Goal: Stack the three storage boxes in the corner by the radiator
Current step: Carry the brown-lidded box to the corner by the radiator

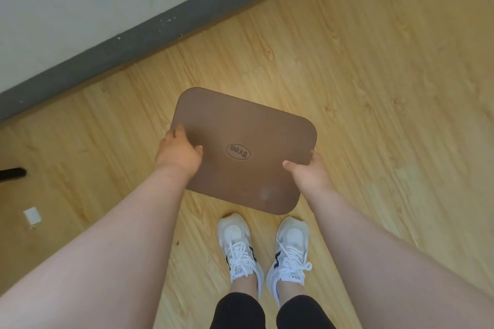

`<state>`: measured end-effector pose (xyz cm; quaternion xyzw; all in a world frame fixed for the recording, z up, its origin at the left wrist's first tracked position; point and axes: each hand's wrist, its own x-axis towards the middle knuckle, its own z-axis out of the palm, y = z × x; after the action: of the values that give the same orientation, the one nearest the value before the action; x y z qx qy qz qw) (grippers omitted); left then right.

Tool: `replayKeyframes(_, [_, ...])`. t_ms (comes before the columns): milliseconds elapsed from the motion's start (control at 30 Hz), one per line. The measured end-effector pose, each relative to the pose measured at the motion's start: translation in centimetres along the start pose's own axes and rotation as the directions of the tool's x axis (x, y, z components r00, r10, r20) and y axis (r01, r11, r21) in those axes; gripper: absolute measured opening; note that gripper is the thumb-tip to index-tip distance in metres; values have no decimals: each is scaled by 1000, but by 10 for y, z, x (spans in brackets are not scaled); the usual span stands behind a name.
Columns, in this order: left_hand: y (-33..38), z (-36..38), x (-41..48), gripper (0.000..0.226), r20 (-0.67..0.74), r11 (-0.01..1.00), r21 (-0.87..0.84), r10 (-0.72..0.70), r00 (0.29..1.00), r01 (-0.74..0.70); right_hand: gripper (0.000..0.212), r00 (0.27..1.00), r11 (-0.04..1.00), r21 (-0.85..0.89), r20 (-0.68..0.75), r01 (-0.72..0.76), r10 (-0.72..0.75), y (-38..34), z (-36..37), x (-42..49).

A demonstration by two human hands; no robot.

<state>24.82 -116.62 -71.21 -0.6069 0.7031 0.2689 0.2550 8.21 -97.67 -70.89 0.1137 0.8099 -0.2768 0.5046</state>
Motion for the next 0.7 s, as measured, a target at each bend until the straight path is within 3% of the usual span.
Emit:
replayKeyframes(233, [-9, 15, 41, 82, -4, 983, -135, -128, 992, 126, 72, 995, 998, 8, -77, -56, 56, 6, 11, 36])
replayKeyframes(333, [-11, 25, 50, 75, 36, 972, -159, -170, 985, 173, 71, 991, 996, 42, -107, -74, 78, 9, 15, 50])
replayKeyframes(500, [-16, 31, 62, 69, -20, 967, -162, -202, 979, 196, 68, 985, 987, 77, -97, -139, 146, 17, 20, 67])
replayKeyframes(567, [-17, 31, 70, 65, 12, 934, -274, -237, 972, 231, 68, 981, 985, 73, -103, -155, 162, 18, 22, 73])
replayKeyframes(700, [-21, 29, 83, 49, 71, 768, -565, -319, 945, 301, 67, 980, 984, 82, -105, -159, 167, 21, 24, 81])
